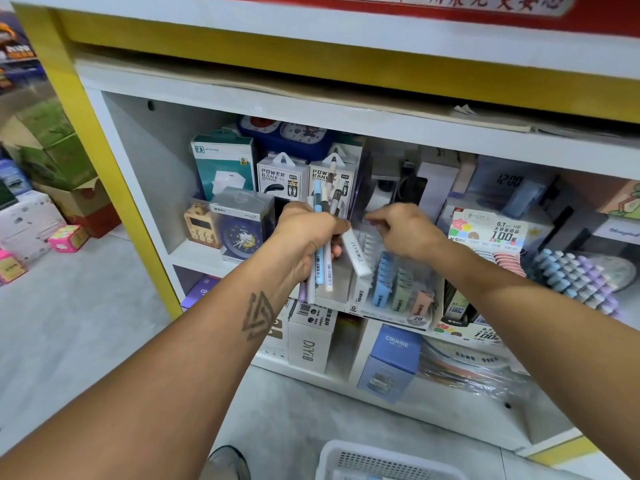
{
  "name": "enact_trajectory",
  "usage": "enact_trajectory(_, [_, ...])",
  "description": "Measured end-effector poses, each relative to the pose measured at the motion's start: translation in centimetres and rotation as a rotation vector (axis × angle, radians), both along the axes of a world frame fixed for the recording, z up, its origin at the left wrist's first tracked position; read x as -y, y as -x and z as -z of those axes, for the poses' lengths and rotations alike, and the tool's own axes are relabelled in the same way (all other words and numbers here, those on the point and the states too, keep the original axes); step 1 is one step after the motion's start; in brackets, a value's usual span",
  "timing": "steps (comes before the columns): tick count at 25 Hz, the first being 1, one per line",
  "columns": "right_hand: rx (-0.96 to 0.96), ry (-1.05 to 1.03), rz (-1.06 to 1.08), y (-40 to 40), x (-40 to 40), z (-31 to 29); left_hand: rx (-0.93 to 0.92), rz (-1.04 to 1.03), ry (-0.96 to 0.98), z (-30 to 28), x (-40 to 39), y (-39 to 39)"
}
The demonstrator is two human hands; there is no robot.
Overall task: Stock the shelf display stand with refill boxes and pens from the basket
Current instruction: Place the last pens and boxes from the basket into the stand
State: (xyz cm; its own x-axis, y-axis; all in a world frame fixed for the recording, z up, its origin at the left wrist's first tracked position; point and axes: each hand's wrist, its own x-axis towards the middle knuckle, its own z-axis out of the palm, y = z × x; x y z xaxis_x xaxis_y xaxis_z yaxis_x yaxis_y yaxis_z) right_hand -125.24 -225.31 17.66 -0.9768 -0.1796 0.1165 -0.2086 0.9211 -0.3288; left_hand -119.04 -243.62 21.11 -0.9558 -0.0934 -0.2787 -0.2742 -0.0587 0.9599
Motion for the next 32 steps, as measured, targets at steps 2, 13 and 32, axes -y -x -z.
enact_trajectory(2, [0.144, 0.518, -0.032, -1.9, 0.1, -1.6, -0.005, -0.015, -0.001, 0.0, -0.1, 0.0])
enact_trajectory(13, [0.046, 0.432, 0.014, -4.8, -0.7, -3.9, -0.009, 0.004, -0.132, -0.1, -1.2, -0.4])
enact_trajectory(32, [-0.155, 0.057, 0.02, 1.3, -1.2, 2.0, 0.02, 0.01, -0.047, 0.8, -0.7, 0.5])
